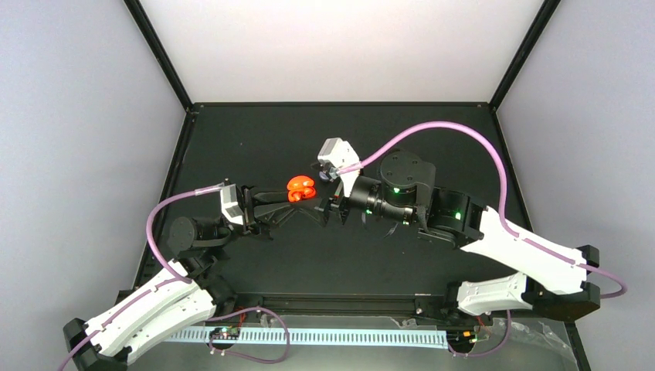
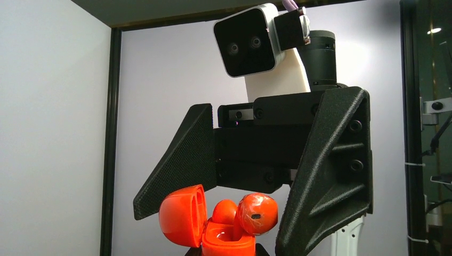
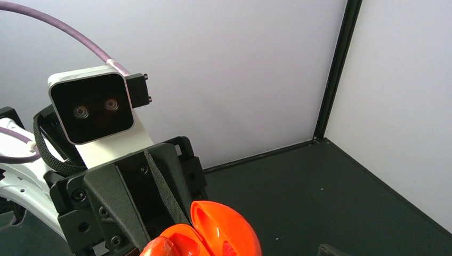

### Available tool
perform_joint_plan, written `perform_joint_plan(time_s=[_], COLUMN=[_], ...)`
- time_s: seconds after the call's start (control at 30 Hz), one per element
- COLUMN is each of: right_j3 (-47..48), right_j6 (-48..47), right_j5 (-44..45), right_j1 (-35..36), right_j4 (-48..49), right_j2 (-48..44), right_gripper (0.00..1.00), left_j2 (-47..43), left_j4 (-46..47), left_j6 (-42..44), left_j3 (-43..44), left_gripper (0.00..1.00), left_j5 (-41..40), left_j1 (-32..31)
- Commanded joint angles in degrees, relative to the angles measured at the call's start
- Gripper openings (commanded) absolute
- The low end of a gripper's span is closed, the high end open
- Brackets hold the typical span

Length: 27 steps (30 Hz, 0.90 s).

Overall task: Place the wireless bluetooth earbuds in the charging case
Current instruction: Place the earbud in the charging case.

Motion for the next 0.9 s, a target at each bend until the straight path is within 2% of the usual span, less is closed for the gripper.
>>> perform_joint_plan(time_s=[0.0, 0.37, 0.6, 0.87], right_j3=[1.7, 1.5, -1.0, -3.3], right_j6=[-0.4, 0.7, 0.6, 1.1], right_j5=[2.9, -6.8, -3.7, -1.7], right_j1=[-0.4, -0.9, -0.9, -0.9], right_j4=[-0.3, 3.8, 2.8, 1.2], right_j2=[1.4, -2.1, -5.7, -5.4], right_gripper=[0.86, 0.89, 0.91, 0.91], left_j2=[0.0, -0.1, -0.3, -0.7], left_j4=[2.3, 1.2, 1.3, 1.6], left_j6=[-0.7, -0.6, -0.5, -0.6], left_j3=[1.3, 1.1, 1.2, 1.2], left_gripper=[0.02, 0.02, 0.02, 0.01], left_j5=[3.1, 1.8, 1.6, 2.0], left_j1=[-0.1, -0.1, -0.1, -0.1])
